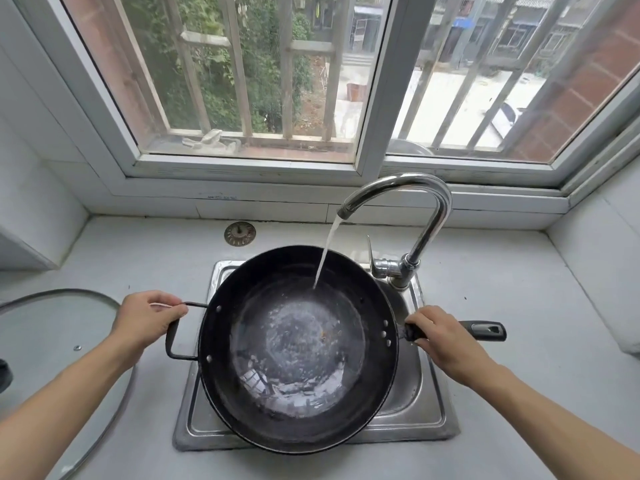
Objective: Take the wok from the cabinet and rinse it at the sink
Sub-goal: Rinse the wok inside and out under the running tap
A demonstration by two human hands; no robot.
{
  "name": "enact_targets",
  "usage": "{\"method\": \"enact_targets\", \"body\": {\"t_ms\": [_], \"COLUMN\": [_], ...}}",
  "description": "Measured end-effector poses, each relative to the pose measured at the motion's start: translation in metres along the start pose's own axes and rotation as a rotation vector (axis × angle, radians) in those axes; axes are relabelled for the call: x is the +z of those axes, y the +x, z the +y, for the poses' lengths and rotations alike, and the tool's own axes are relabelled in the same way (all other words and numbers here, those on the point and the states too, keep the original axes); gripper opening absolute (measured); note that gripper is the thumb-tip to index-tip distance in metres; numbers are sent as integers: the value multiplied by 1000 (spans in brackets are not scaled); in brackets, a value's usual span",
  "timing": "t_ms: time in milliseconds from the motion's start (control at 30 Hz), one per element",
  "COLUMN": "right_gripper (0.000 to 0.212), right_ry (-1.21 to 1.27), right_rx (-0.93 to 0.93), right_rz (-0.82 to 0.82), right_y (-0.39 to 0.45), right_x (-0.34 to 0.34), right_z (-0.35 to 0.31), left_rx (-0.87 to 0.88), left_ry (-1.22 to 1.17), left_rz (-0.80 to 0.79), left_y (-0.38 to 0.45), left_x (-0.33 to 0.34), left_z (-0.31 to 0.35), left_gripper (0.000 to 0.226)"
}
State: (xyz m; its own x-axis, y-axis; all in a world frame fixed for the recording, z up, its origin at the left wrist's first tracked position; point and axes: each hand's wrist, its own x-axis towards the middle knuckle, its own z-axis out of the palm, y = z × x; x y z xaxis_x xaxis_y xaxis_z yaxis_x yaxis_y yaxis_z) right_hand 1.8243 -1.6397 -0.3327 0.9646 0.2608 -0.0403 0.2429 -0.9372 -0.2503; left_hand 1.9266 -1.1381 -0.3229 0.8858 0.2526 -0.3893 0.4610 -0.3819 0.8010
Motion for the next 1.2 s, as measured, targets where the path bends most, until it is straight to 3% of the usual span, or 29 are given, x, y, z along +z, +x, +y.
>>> {"method": "enact_targets", "body": {"t_ms": [367, 600, 700, 967, 1200], "right_gripper": [40, 35, 44, 47, 59], "right_ry": [40, 126, 129, 105, -27], "right_rx": [50, 197, 194, 99, 189], "right_rz": [-21, -123, -168, 76, -23], "right_y": [6, 13, 22, 68, 115], "right_x": [12, 9, 3, -18, -19], "right_z": [2, -2, -4, -33, -48], "left_rx": [57, 146, 185, 297, 278], "left_ry": [155, 305, 322, 326, 297], "left_rz": [156, 130, 129, 161, 164], "left_y": [-4, -12, -17, -32, -43], "left_x": [17, 9, 8, 11, 9], "left_z": [0, 11, 15, 23, 14], "left_gripper": [9, 10, 9, 8, 17]}}
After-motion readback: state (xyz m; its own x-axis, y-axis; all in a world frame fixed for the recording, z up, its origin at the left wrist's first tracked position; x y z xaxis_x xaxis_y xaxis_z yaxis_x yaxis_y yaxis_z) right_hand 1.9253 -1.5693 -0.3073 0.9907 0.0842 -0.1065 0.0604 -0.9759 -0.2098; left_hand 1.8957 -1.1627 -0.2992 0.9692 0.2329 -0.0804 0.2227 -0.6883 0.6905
